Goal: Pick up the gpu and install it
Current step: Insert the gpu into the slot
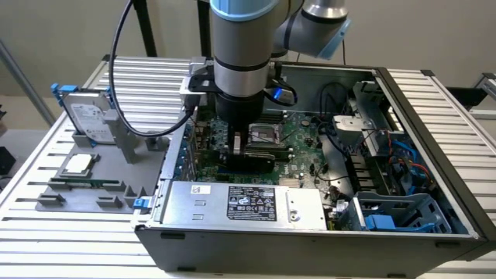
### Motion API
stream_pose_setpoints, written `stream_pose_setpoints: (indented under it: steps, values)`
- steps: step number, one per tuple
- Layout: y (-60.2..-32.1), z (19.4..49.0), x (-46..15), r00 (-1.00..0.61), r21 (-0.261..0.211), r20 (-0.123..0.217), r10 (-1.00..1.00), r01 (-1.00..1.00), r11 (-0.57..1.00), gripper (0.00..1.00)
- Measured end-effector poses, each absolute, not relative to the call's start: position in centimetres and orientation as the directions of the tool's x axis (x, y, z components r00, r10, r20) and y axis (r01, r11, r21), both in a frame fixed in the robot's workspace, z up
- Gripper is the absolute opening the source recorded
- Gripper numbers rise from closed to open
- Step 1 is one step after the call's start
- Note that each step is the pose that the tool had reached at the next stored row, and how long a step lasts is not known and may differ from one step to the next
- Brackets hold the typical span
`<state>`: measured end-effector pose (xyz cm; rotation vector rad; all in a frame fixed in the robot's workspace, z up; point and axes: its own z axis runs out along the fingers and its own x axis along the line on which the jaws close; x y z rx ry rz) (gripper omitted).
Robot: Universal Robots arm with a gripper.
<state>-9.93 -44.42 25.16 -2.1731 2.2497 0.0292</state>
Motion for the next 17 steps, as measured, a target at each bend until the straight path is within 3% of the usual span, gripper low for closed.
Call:
stream_pose_setpoints:
  steps: [11, 12, 17]
  values:
    - [-44.4, 24.6, -10.0, -0.035, 0.004, -0.025, -0.999, -0.999, 0.035, 0.00]
    - [-44.4, 24.5, -10.0, -0.035, 0.003, -0.026, -0.999, -0.999, 0.035, 1.00]
    - [-44.4, 25.7, -10.0, -0.035, 0.004, -0.023, -0.999, -0.999, 0.035, 1.00]
